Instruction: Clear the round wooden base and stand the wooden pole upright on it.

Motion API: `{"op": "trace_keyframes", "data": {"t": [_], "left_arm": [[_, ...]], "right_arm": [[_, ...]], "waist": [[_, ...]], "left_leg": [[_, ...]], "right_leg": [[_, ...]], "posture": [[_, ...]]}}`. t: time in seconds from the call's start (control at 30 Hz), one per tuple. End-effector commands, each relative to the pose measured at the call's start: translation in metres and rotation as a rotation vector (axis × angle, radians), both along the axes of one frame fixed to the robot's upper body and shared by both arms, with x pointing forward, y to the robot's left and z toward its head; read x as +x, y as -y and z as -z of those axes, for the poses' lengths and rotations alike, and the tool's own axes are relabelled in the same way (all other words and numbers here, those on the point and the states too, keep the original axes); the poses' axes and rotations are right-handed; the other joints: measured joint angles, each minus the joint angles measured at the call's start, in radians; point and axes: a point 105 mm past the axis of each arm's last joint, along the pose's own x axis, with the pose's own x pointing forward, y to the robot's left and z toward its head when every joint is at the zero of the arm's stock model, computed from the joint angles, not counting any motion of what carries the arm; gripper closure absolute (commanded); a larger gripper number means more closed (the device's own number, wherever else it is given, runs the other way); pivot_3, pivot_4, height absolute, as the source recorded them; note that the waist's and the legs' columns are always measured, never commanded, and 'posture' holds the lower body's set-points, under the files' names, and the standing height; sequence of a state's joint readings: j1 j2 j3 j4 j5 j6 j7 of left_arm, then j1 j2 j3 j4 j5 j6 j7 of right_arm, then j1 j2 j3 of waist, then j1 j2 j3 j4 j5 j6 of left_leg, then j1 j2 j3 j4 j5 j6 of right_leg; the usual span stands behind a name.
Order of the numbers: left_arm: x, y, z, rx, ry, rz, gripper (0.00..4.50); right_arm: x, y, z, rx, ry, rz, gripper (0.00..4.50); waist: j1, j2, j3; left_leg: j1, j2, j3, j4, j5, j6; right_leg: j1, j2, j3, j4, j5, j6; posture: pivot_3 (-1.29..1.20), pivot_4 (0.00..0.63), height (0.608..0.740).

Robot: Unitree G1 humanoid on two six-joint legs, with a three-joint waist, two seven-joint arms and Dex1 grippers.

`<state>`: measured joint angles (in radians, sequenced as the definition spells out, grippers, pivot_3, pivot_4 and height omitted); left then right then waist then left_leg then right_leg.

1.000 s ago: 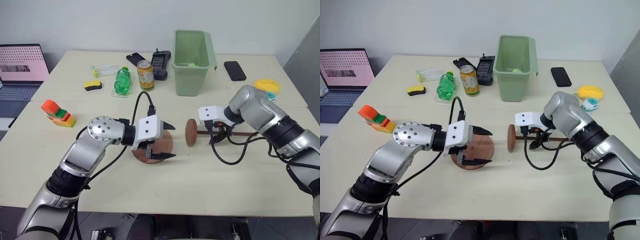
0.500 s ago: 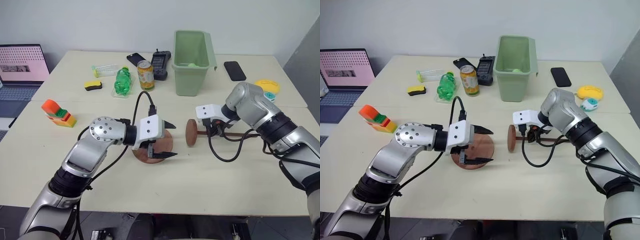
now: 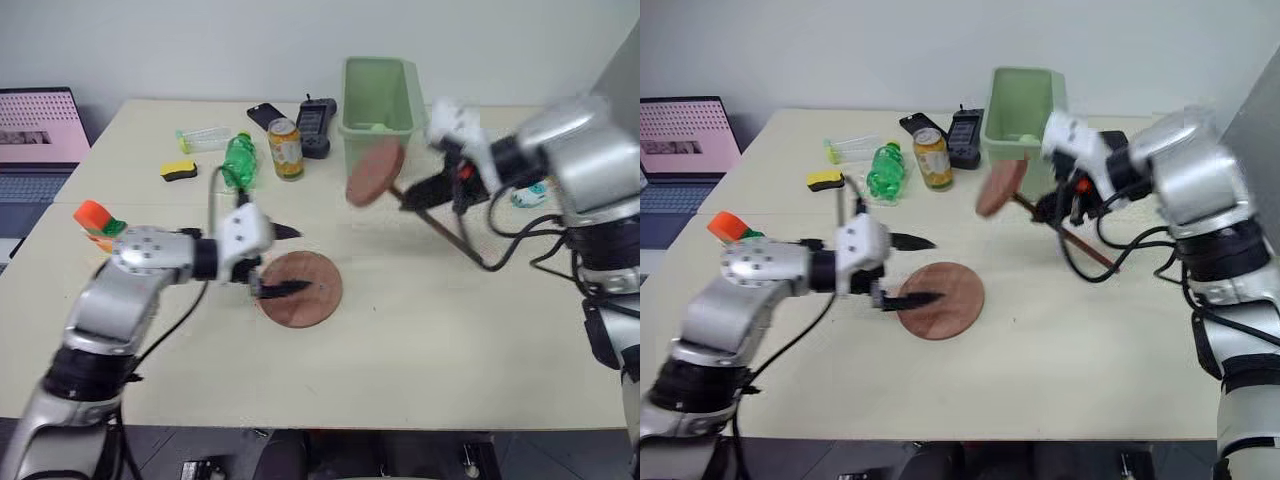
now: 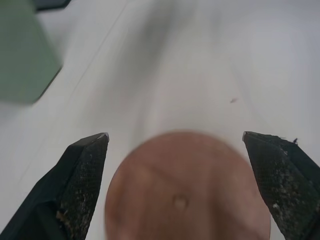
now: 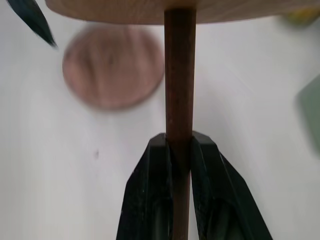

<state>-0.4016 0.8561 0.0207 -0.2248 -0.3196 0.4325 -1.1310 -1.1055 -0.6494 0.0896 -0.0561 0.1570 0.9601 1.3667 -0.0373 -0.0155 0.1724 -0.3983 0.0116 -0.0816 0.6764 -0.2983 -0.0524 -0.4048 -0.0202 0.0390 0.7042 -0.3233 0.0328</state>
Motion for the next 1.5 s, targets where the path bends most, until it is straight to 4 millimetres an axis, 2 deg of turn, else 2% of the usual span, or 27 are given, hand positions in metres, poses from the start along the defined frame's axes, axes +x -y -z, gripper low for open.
{"op": "trace_keyframes", "data": {"t": [0.03,0.1,0.23,0.33,0.5,0.77,0.97,1.5], "left_arm": [[-0.008,-0.020,-0.007,0.003,0.025,-0.024,0.00],[-0.015,-0.030,0.003,0.043,-0.001,-0.028,0.00],[-0.029,-0.045,0.019,0.146,-0.036,-0.017,0.00],[-0.030,-0.047,0.017,0.142,-0.040,-0.020,0.00],[-0.028,-0.052,0.014,0.166,-0.039,-0.025,0.00],[-0.030,-0.050,0.015,0.175,-0.061,-0.008,0.00],[-0.026,-0.046,0.015,0.158,-0.069,-0.001,0.00],[-0.024,-0.045,0.017,0.152,-0.092,0.009,0.00]], "right_arm": [[-0.022,-0.012,-0.018,0.265,0.079,-0.049,4.33],[-0.034,-0.026,-0.015,0.441,0.134,-0.087,4.33],[-0.043,-0.054,-0.003,0.618,0.150,-0.086,4.33],[-0.047,-0.074,0.002,0.737,0.156,-0.089,4.33],[-0.043,-0.094,0.012,0.824,0.113,-0.072,4.33],[-0.034,-0.100,0.034,0.827,0.087,-0.030,4.33],[-0.028,-0.104,0.038,0.848,0.077,-0.005,4.33],[-0.031,-0.113,0.054,0.821,0.074,-0.026,4.33]], "waist": [[0.000,0.000,0.000],[0.003,0.000,0.000],[0.000,0.001,0.000],[0.000,0.001,0.001],[-0.002,0.001,0.001],[-0.013,0.001,0.001],[-0.018,0.001,0.001],[-0.020,0.001,0.001]], "left_leg": [[0.000,0.000,0.000,0.001,0.000,0.000],[0.000,-0.001,0.001,0.002,-0.001,0.001],[0.000,-0.002,0.002,0.001,-0.002,0.003],[0.001,-0.001,0.001,0.002,-0.001,0.002],[0.001,-0.002,0.001,0.002,-0.001,0.002],[0.002,-0.001,0.001,0.002,-0.001,0.001],[0.002,-0.001,0.001,0.002,-0.001,0.001],[0.002,-0.001,0.001,0.001,-0.001,0.002]], "right_leg": [[0.000,0.000,0.000,0.001,0.000,0.000],[-0.001,-0.001,0.001,0.004,0.000,0.000],[-0.002,0.000,0.002,0.008,0.000,0.000],[-0.003,0.000,0.001,0.010,0.000,0.000],[-0.002,0.001,0.001,0.010,0.000,0.000],[-0.002,0.001,0.001,0.010,0.000,0.000],[-0.002,0.002,0.001,0.010,0.000,0.000],[-0.002,0.002,0.001,0.010,0.000,0.000]], "posture": [[0.00,0.150,0.740],[0.00,0.150,0.740],[0.00,0.150,0.740],[0.00,0.150,0.740],[0.00,0.150,0.740],[0.00,0.150,0.740],[0.00,0.150,0.740],[0.00,0.150,0.740]]}}
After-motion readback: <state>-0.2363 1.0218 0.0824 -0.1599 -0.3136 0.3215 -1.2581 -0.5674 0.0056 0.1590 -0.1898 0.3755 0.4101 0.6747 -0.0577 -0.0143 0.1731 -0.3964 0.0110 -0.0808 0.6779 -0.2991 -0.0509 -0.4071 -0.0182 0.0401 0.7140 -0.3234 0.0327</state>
